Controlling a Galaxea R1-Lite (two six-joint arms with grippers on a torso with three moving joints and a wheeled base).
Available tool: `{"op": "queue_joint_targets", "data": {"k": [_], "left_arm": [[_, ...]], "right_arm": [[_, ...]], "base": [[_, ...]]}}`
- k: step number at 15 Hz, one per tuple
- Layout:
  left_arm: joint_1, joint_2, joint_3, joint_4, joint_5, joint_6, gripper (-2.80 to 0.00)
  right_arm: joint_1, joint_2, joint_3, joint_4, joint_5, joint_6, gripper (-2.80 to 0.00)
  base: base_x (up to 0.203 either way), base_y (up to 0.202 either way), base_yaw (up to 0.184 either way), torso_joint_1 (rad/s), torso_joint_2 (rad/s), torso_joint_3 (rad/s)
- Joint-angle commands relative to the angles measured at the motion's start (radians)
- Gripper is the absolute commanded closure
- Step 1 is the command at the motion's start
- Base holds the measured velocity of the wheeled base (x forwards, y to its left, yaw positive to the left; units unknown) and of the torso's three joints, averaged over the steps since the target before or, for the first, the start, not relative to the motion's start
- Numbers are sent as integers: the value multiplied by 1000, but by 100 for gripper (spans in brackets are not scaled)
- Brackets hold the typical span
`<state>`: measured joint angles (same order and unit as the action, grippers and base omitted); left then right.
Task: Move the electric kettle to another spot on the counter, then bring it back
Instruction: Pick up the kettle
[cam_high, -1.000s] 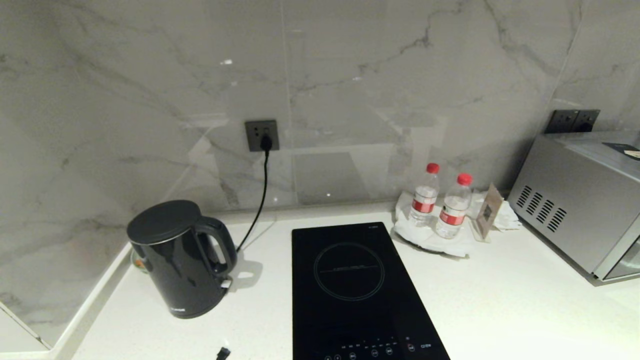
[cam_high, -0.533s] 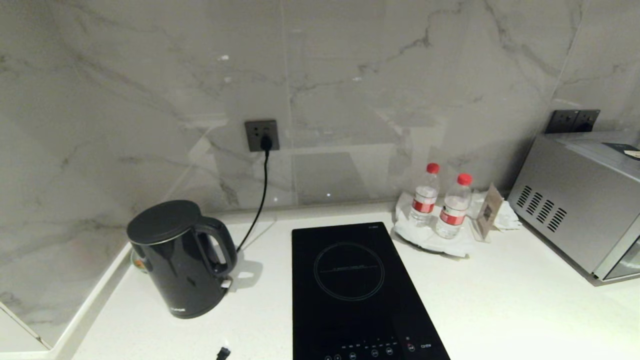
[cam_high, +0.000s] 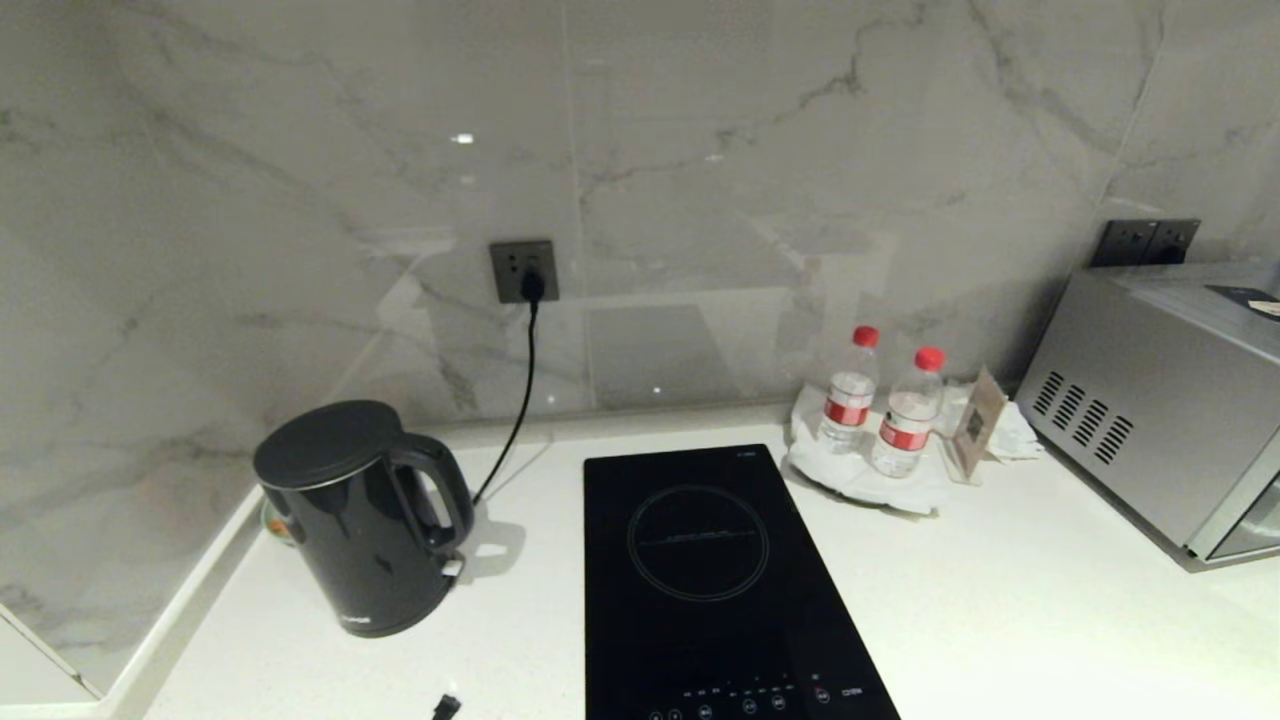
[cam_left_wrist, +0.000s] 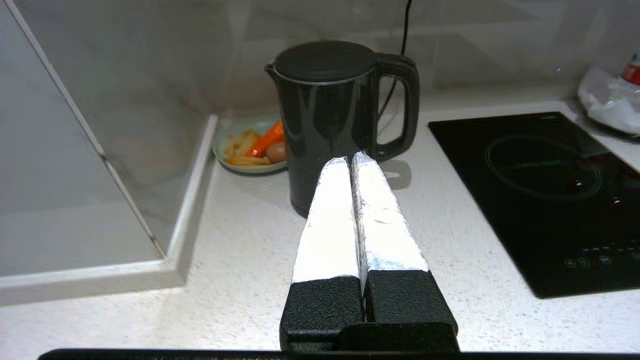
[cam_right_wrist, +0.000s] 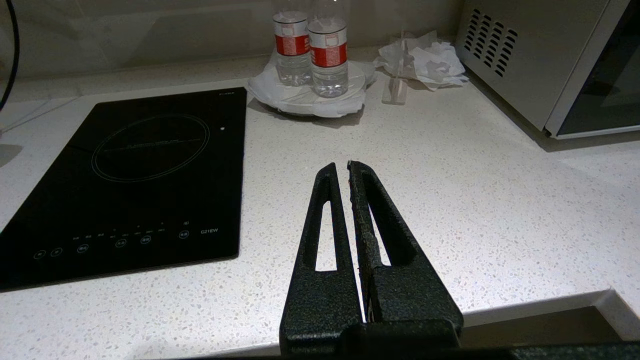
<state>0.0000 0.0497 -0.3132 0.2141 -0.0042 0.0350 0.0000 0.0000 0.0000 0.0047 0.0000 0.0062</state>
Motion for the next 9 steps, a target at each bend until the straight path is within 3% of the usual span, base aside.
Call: {"op": "queue_joint_targets", "data": {"k": [1,5,9], "left_arm": [[1,-48,5,-1,-5,-13,0],[2,-49,82,-2,-8,18,0],[2,-50,75,-2,4,15,0]], "right_arm": [[0,0,0,0,0,0,0],[0,0,0,0,0,0,0],[0,0,0,0,0,0,0]], "base": [[0,0,0,0,0,0],[0,0,0,0,0,0],[0,0,0,0,0,0]]}}
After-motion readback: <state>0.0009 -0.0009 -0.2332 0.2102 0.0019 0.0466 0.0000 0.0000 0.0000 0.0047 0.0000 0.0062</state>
